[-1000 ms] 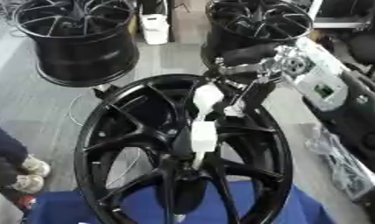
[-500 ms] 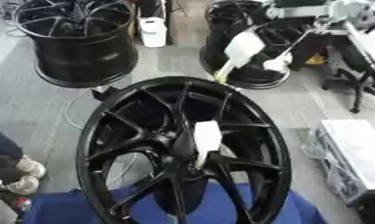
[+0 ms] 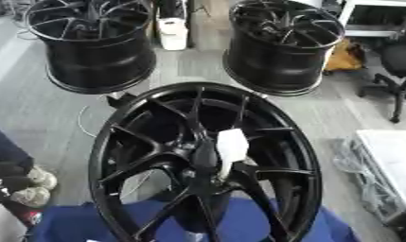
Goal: Pull the pin out of the wheel hub.
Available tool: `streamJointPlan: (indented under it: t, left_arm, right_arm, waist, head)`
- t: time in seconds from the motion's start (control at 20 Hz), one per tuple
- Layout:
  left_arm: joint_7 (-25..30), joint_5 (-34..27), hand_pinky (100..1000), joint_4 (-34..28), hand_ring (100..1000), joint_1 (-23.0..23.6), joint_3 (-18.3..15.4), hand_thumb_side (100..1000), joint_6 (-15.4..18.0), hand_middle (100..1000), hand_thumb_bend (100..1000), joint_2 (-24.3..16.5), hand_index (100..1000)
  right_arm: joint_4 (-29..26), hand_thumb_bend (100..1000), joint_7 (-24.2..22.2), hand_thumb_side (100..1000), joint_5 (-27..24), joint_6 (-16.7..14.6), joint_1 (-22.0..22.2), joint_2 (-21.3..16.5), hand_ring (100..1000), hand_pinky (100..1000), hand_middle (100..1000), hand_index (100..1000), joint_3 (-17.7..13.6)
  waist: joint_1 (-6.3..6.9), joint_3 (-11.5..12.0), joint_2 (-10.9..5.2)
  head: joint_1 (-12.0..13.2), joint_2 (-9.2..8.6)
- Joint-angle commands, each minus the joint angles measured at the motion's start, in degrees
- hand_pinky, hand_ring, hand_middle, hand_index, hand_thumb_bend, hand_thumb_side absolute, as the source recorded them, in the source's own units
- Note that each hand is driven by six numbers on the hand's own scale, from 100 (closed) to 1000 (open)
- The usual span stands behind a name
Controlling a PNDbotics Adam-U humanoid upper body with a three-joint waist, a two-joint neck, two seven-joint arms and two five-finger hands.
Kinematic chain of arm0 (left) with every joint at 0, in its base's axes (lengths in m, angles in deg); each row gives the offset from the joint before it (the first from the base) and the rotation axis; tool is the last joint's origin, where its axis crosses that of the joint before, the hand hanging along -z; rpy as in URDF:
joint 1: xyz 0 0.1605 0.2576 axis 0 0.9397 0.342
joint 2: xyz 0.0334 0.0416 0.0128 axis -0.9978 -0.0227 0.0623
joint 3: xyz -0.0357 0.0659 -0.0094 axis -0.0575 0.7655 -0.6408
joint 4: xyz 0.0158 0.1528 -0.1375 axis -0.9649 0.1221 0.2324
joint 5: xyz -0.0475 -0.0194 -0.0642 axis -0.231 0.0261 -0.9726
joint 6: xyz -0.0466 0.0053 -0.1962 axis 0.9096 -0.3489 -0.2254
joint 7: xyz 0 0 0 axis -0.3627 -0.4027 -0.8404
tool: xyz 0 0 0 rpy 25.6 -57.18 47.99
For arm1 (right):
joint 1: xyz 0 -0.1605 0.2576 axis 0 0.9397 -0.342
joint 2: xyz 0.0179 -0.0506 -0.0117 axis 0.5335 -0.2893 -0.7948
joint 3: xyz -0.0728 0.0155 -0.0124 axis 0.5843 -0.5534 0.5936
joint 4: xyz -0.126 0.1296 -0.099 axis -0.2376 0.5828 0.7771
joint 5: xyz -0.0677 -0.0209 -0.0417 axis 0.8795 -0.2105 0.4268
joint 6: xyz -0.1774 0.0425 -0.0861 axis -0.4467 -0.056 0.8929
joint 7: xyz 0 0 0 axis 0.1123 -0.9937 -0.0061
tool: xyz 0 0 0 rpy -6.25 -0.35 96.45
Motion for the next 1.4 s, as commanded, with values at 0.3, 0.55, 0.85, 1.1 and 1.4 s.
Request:
streamJointPlan:
  t: [0.3,0.55,0.85,1.1,1.4]
  left_arm:
    - [-0.44,-0.30,719,-1.29,617,-0.80,-0.46,743,0.43,594,390,-0.68,680]
    - [-0.45,-0.44,719,-1.25,617,-0.64,-0.49,743,0.65,593,389,-0.38,680]
    - [-0.48,-0.44,719,-1.17,617,-0.49,-0.58,745,0.58,594,389,0.00,680]
    - [-0.65,-0.48,720,-1.26,617,-0.43,-0.76,745,0.57,593,389,0.16,680]
    - [-0.43,-0.52,719,-1.38,617,-0.63,-0.46,745,0.49,593,388,0.48,680]
  right_arm:
    - [31.97,100,18.35,923,-11.26,5.48,11.09,5.90,630,658,778,829,4.26]
    - [34.10,100,23.31,995,-14.24,4.88,13.25,12.23,636,655,838,839,6.09]
    - [18.98,100,28.23,856,-7.06,7.25,14.74,18.25,610,634,815,813,2.37]
    - [0.25,100,28.90,701,-2.19,9.16,15.63,24.15,559,605,739,765,-0.50]
    - [-20.29,100,24.87,678,-1.46,8.61,18.24,34.03,526,584,679,731,6.50]
  waist:
    - [0.61,0.37,-0.03]
    - [1.24,0.29,0.08]
    - [1.43,-0.09,-0.01]
    - [1.57,-0.29,0.03]
    - [1.75,-0.01,0.27]
  head:
    - [-0.17,-1.15]
    - [-0.31,-1.05]
    - [-0.24,-1.02]
    - [-0.17,-1.00]
    - [-0.51,-1.09]
